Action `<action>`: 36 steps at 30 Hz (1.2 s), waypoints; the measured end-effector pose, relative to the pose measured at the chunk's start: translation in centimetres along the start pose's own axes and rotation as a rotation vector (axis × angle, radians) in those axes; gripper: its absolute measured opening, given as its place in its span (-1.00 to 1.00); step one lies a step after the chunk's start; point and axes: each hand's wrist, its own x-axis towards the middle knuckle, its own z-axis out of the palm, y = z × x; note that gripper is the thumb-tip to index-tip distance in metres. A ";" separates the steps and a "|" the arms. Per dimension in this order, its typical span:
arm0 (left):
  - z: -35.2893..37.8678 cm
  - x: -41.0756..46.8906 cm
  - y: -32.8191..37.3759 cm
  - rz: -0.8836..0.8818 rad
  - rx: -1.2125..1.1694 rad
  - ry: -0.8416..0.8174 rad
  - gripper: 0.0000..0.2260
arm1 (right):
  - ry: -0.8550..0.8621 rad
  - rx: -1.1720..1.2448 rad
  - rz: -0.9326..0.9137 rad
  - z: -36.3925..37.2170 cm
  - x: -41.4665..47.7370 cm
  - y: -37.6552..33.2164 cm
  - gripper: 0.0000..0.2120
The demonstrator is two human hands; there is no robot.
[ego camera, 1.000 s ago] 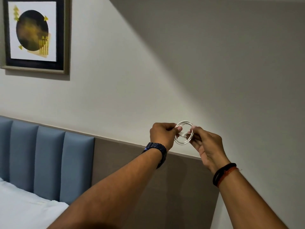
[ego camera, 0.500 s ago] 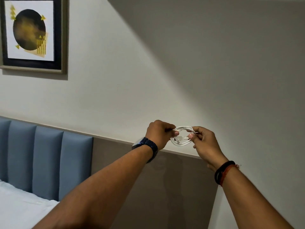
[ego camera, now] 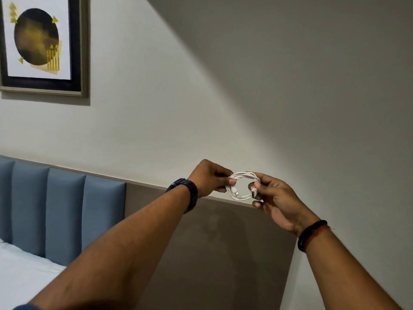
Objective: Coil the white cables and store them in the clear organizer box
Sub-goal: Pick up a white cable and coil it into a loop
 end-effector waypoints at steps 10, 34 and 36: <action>0.7 0.6 -1.2 -0.039 0.098 0.152 -0.74 | 0.204 -0.298 0.012 0.5 0.3 0.9 -0.64; 1.9 -0.1 -1.7 -0.191 -0.191 0.309 -0.83 | 0.456 -0.370 -0.157 0.5 0.7 2.4 -0.80; 2.7 -0.1 -1.6 -0.177 -0.149 0.326 -0.83 | 0.600 -0.307 -0.131 0.8 1.2 3.0 -0.80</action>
